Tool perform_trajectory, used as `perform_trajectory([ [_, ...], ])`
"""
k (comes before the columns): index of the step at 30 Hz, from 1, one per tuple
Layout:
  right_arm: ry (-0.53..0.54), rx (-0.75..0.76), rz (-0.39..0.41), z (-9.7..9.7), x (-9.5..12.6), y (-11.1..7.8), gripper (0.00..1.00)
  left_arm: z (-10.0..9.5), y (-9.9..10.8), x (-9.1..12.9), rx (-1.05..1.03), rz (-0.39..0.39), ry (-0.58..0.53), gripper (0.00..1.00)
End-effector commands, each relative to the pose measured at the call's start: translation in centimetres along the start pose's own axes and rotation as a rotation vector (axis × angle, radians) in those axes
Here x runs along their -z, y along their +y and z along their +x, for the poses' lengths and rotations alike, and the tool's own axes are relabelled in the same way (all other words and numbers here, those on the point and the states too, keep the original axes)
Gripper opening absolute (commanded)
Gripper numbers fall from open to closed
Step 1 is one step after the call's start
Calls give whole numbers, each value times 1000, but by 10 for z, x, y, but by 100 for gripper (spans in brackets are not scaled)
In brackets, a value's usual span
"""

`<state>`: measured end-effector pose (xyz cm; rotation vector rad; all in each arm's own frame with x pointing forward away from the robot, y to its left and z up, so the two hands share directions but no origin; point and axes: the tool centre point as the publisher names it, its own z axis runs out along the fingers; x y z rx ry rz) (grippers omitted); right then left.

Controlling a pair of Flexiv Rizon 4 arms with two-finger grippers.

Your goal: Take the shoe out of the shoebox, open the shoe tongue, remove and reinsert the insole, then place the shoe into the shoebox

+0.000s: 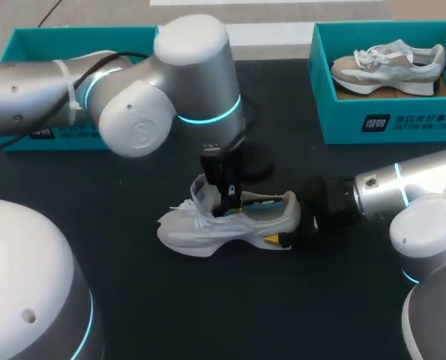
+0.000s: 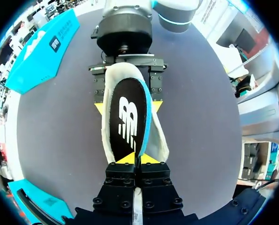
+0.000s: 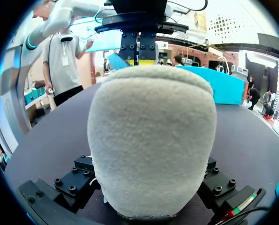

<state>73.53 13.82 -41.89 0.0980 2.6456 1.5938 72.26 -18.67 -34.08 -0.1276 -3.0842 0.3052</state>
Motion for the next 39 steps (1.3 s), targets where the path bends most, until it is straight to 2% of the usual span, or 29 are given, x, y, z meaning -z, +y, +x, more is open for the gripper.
perform_trajectory([
  [1, -1, 0, 3, 0, -4, -3, 0, 9, 9, 12, -2, 72, -19, 0],
  [5, -1, 0, 3, 0, -4, -3, 0, 6, 2, 20, -21, 108, -32, 0],
  [12, -1, 0, 3, 0, -4, -3, 0, -3, -25, 30, -46, 135, -64, 0],
  [23, -1, 0, 3, 0, -4, -3, 0, -14, -62, 30, -88, 180, -78, 0],
  [28, -1, 0, 3, 0, -4, -3, 0, -12, -72, 22, -94, 167, -114, 0],
  [33, -1, 0, 3, 0, -4, -3, 0, -7, -69, 21, -90, 189, -152, 25],
  [39, -1, 0, 3, 0, -4, -3, 0, -1, -68, 26, -88, 188, -236, 38],
])
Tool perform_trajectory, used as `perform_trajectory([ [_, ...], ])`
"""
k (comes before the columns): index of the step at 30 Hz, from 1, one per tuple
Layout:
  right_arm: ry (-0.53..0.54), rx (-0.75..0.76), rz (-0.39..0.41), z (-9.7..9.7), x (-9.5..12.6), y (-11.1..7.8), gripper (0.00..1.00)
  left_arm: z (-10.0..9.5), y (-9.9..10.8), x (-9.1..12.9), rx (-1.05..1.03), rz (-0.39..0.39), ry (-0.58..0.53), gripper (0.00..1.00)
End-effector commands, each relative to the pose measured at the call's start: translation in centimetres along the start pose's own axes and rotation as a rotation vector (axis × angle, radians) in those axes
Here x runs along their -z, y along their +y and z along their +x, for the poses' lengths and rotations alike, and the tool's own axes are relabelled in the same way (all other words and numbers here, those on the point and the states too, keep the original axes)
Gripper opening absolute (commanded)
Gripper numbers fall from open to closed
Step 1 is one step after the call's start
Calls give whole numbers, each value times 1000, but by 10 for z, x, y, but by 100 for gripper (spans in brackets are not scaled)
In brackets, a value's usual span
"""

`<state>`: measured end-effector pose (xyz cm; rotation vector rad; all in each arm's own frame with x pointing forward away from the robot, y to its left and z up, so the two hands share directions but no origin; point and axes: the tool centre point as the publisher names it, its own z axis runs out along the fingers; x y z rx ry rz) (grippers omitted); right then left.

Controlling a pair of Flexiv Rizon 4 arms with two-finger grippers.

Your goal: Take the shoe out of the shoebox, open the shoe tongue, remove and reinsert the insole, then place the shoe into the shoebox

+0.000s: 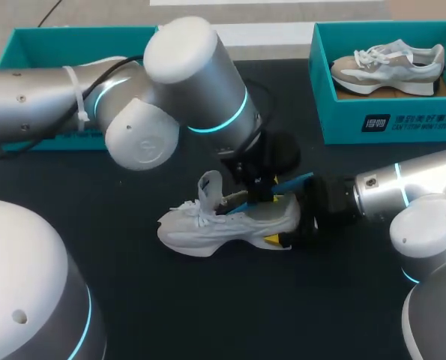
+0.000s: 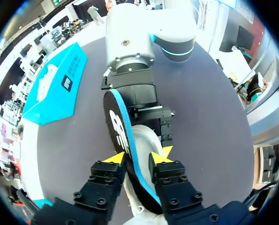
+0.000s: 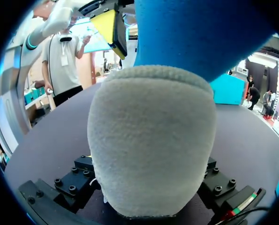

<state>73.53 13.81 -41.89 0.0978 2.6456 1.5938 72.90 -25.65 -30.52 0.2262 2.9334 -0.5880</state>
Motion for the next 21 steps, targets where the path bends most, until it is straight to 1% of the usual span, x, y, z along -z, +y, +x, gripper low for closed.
perform_trajectory([
  [1, -1, 0, 3, 0, -4, -3, 0, 12, 4, 9, -3, -3, -77, 40],
  [5, -1, 0, 3, 0, -4, -3, 0, 14, 2, 11, 17, -5, -143, 42],
  [9, -1, 0, 3, 0, -4, -3, 0, 12, 2, 10, 81, 9, -192, 42],
  [10, -1, 0, 3, 0, -4, -3, 0, 11, 2, 10, 103, 2, -202, 41],
  [12, -1, 0, 3, 0, -4, -3, 0, 8, 3, 7, 149, 18, -204, 40],
  [14, -1, 0, 3, 0, -4, -3, 0, 5, 4, 5, 181, 23, -214, 42],
  [18, -1, 0, 3, 0, -4, -3, 0, 1, 4, 2, 201, 33, -220, 43],
  [21, -1, 0, 3, 0, -4, -3, 0, -2, 2, -3, 220, 48, -212, 42],
])
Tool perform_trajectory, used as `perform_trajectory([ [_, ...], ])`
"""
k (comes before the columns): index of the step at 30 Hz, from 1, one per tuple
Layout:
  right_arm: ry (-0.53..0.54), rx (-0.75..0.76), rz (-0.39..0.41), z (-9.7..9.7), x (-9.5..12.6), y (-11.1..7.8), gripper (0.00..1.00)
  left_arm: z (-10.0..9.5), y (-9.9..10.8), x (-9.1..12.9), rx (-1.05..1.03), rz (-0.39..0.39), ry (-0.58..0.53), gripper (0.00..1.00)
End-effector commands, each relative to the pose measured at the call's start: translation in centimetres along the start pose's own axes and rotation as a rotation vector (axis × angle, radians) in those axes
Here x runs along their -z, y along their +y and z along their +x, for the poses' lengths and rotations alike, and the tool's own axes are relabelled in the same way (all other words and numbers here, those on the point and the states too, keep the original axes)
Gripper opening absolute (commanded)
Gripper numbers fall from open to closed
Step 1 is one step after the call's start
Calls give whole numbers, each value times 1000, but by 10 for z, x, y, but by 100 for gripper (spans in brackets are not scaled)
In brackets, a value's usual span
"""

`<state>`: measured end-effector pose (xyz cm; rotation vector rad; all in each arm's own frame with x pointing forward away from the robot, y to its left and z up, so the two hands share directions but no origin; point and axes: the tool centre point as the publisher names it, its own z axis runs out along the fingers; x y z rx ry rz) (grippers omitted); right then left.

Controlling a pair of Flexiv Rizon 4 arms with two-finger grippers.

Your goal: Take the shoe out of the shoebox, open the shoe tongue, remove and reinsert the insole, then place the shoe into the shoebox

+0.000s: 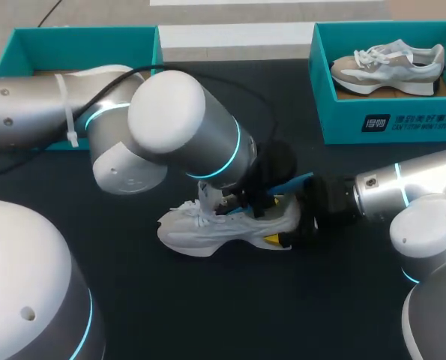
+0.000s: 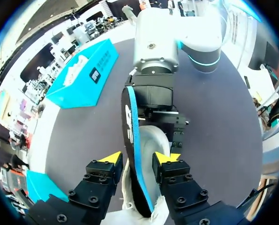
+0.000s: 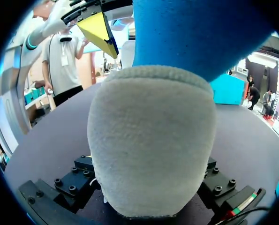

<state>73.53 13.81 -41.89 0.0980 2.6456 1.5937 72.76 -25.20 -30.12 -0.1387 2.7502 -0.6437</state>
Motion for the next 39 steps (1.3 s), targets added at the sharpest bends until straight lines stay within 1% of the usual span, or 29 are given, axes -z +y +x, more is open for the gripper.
perform_trajectory([
  [1, -1, 0, 3, 0, -4, -3, 0, -1, -1, -10, 13, 15, 14, 42],
  [4, -1, 0, 3, 0, -4, -3, 0, -1, -2, -14, 35, 49, 7, 40],
  [6, -1, 0, 3, 0, -4, -3, 0, 1, -2, -16, 41, 59, -6, 38],
  [14, -1, 0, 3, 0, -4, -3, 0, -1, 0, -28, 73, 78, -4, 34],
  [16, -1, 0, 3, 0, -4, -3, 0, -1, -1, -29, 81, 79, -4, 32],
  [17, -1, 0, 3, 0, -4, -3, 0, -2, -1, -30, 82, 78, -4, 29],
  [19, -1, 0, 3, 0, -4, -3, 0, -3, -1, -31, 91, 76, -9, 15],
  [20, -1, 0, 3, 0, -4, -3, 0, -3, -1, -31, 92, 76, -9, 6],
  [21, -1, 0, 3, 0, -4, -3, 0, -4, -1, -31, 93, 74, -10, 0],
  [26, -1, 0, 3, 0, -4, -3, 0, -4, -1, -25, 97, 71, -13, 0],
  [31, -1, 0, 3, 0, -4, -3, 0, -5, -3, -9, 103, 55, 3, 0],
  [35, -1, 0, 3, 0, -4, -3, 0, -8, -11, 3, 93, 53, 92, 0],
  [39, -1, 0, 3, 0, -4, -3, 0, -7, -18, 16, 70, 55, 129, 0],
])
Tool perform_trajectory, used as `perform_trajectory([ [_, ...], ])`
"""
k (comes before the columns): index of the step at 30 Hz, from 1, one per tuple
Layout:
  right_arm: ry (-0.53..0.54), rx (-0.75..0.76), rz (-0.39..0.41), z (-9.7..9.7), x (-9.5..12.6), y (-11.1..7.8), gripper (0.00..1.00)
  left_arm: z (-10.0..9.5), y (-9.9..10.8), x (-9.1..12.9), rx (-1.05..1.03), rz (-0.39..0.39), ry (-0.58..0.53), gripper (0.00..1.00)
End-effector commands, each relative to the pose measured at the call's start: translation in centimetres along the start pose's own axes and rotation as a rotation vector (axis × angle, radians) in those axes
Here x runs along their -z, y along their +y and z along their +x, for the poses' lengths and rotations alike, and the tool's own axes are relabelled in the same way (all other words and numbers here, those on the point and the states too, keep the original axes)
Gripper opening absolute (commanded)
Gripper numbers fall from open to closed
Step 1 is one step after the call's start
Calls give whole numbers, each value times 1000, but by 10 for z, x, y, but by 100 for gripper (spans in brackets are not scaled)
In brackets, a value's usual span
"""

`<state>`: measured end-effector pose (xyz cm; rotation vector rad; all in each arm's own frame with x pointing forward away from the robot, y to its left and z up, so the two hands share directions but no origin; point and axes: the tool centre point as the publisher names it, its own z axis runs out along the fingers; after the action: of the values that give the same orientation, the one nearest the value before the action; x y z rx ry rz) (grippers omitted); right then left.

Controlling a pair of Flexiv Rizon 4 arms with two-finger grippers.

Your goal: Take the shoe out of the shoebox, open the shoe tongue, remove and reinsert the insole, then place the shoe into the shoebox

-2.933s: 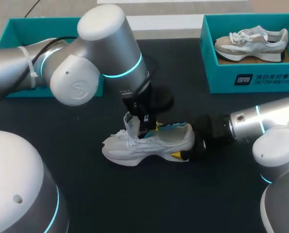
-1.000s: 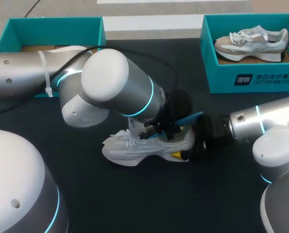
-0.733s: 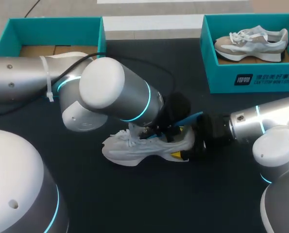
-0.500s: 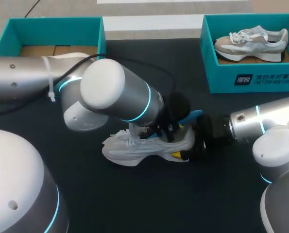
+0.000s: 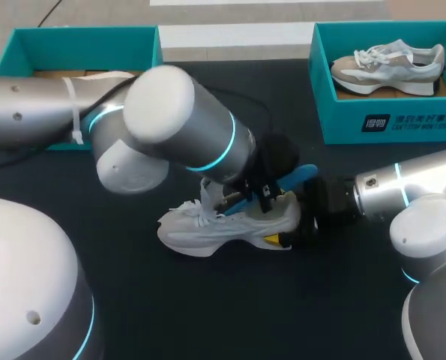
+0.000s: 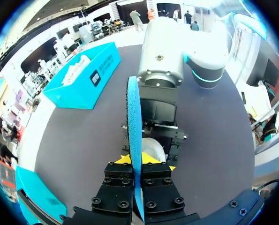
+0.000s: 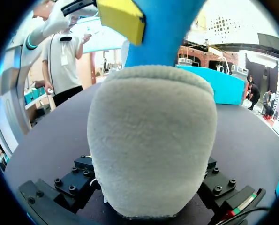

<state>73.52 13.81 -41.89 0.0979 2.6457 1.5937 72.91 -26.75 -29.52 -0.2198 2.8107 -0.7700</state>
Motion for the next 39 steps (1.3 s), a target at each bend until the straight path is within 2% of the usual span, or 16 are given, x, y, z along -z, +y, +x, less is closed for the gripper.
perform_trajectory([
  [1, -1, 0, 3, 0, -4, -3, 0, -4, -5, 22, -30, -13, 62, 0],
  [5, -1, 0, 3, 0, -4, -3, 0, -3, -14, 34, -76, -27, 124, 0],
  [12, -1, 0, 3, 0, -4, -3, 0, -2, -28, 62, -127, 1, 239, 0],
  [16, -1, 0, 3, 0, -4, -3, 0, -10, -32, 83, -151, 49, 343, 0],
  [18, -1, 0, 3, 0, -4, -3, 0, -16, -35, 92, -146, 67, 354, 0],
  [25, -1, 0, 3, 0, -4, -3, 0, -22, -49, 115, -141, 174, 413, 0],
  [26, -1, 0, 3, 0, -4, -3, 0, -22, -52, 119, -138, 211, 421, 0],
  [35, -1, 0, 3, 0, -4, -3, 0, -23, -83, 155, -101, 374, 426, 0],
  [39, -1, 0, 3, 0, -4, -3, 0, -23, -96, 169, -53, 474, 422, 0],
])
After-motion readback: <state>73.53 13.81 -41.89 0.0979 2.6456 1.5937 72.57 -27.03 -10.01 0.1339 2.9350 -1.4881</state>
